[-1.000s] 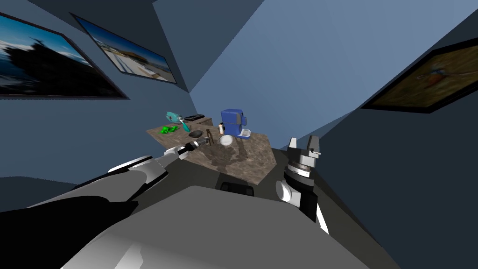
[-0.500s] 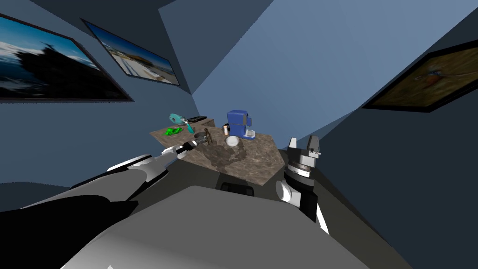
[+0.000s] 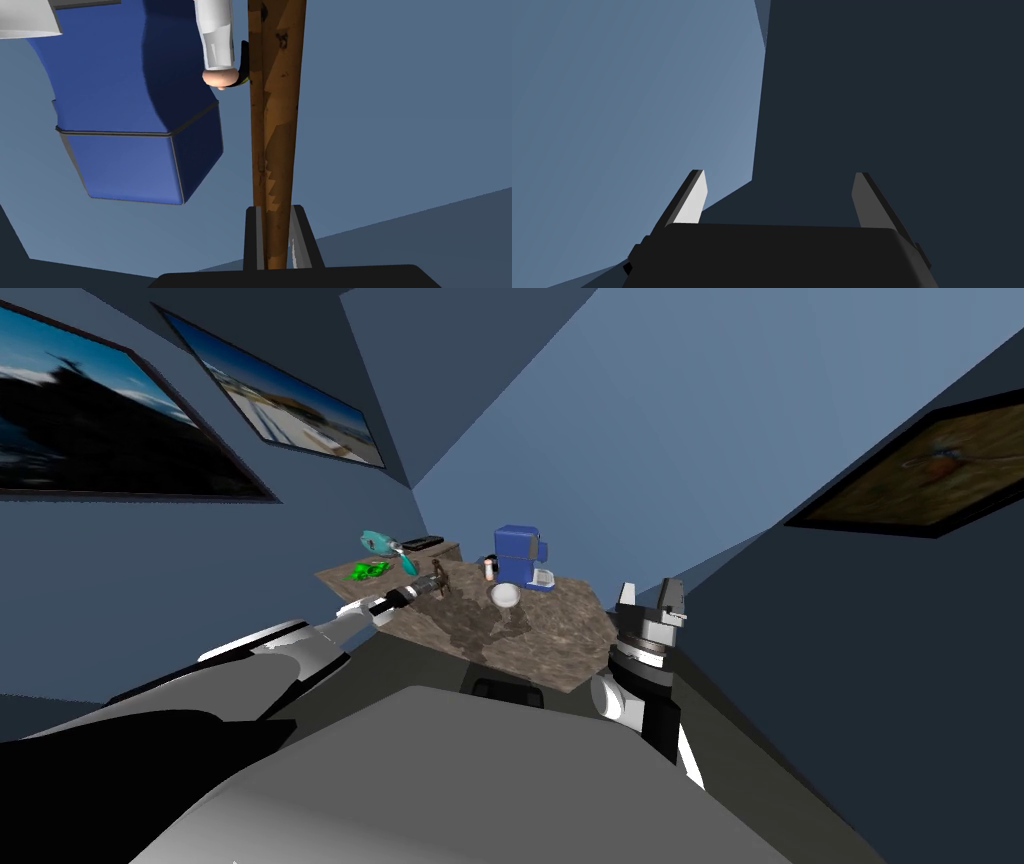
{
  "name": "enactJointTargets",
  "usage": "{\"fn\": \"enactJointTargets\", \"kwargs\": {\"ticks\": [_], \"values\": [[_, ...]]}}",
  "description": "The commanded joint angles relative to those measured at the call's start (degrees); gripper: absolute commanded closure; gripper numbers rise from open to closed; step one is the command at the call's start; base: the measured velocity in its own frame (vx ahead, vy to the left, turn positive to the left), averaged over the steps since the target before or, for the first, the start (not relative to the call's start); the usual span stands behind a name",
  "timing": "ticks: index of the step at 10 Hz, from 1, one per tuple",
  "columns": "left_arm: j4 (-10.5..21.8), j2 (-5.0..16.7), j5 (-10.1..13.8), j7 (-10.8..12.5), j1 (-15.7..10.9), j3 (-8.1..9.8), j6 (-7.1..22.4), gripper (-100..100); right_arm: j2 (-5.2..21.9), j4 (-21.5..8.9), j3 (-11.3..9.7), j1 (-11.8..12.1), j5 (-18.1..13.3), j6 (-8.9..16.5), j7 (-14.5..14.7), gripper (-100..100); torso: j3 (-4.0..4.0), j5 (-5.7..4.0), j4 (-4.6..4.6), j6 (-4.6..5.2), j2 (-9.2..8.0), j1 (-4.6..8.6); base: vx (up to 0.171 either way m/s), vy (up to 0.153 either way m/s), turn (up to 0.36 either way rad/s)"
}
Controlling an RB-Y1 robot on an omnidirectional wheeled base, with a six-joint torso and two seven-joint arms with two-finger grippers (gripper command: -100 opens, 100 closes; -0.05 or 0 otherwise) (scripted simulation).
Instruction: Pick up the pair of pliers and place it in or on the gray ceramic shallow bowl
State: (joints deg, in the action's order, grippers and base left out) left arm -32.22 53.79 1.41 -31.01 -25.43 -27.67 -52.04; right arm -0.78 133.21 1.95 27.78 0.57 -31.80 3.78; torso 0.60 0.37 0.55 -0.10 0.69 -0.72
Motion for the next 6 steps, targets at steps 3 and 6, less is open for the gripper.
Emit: {"fn": "enactJointTargets", "kwargs": {"ticks": [3, 6], "values": [[2.25, 1.69, -0.72, 1.84, -1.19, 1.96, 0.97, 100, 0.0, 0.0, 0.0, 0.0, 0.0, 0.0, 0.0, 0, -0.08, -0.03, -0.05, -0.06, -0.09, -0.04, 0.089, 0.132, -0.024], [2.25, 1.69, -0.72, 1.84, -1.19, 1.96, 0.97, 100, 0.0, 0.0, 0.0, 0.0, 0.0, 0.0, 0.0, 0, -0.06, 0.04, 0.01, -0.07, -0.14, 0.07, 0.052, 0.071, 0.001]]}}
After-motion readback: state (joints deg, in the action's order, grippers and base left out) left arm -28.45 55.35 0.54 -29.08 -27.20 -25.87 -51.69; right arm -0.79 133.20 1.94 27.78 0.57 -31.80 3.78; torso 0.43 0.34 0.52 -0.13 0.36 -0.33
